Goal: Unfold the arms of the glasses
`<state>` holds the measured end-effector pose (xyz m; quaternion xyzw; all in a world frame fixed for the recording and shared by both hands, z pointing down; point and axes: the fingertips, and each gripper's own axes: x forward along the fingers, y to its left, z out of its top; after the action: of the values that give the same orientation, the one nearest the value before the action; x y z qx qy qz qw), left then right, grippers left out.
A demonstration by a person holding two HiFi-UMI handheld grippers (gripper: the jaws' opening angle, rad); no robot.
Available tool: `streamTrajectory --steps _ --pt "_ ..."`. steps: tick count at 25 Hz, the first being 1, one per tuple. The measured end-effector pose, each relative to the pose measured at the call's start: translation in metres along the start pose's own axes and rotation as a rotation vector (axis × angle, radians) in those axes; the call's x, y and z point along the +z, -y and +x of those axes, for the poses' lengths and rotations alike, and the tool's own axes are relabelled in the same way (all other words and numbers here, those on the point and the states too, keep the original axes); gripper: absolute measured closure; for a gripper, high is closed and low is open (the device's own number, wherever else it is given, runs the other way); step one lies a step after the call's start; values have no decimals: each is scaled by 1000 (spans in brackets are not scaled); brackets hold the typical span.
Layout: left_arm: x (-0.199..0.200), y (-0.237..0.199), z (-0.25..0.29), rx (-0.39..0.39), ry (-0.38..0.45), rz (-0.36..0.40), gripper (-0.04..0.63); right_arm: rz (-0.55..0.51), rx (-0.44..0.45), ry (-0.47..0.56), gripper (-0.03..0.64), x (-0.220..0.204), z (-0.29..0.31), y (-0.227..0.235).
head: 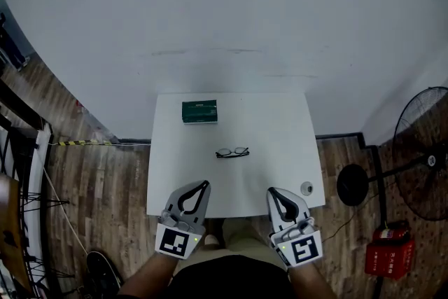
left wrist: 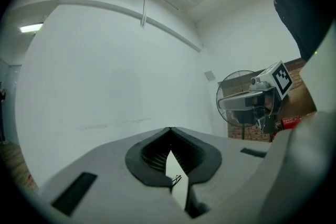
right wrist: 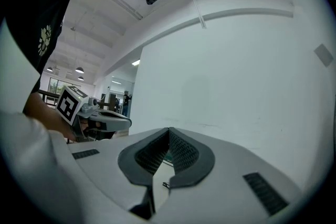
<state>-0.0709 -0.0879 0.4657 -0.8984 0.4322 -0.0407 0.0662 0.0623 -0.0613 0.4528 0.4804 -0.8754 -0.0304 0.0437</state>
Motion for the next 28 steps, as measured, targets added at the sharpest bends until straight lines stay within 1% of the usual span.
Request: streamTrajectory --steps 3,6,12,16,20,25,28 --pt "-4 4 9 -16 -43 22 589 27 -2 -5 617 -6 4 10" --pt "-9 3 24 -16 -93 13 589 44 -4 -5 617 -9 12 26" --pt "-17 -10 49 -18 -91 29 589 49 13 -13 617 -15 32 40" --pt "-29 -14 62 -30 -125 48 589 57 19 -30 617 -21 42 49" --pt "-51 -17 79 -48 -191 68 589 69 21 -50 617 -29 54 60" --pt "-90 -15 103 -82 -291 71 589 67 25 -80 617 -42 69 74" --pt "-121 -12 115 -104 -326 122 589 71 37 -102 617 -47 77 80"
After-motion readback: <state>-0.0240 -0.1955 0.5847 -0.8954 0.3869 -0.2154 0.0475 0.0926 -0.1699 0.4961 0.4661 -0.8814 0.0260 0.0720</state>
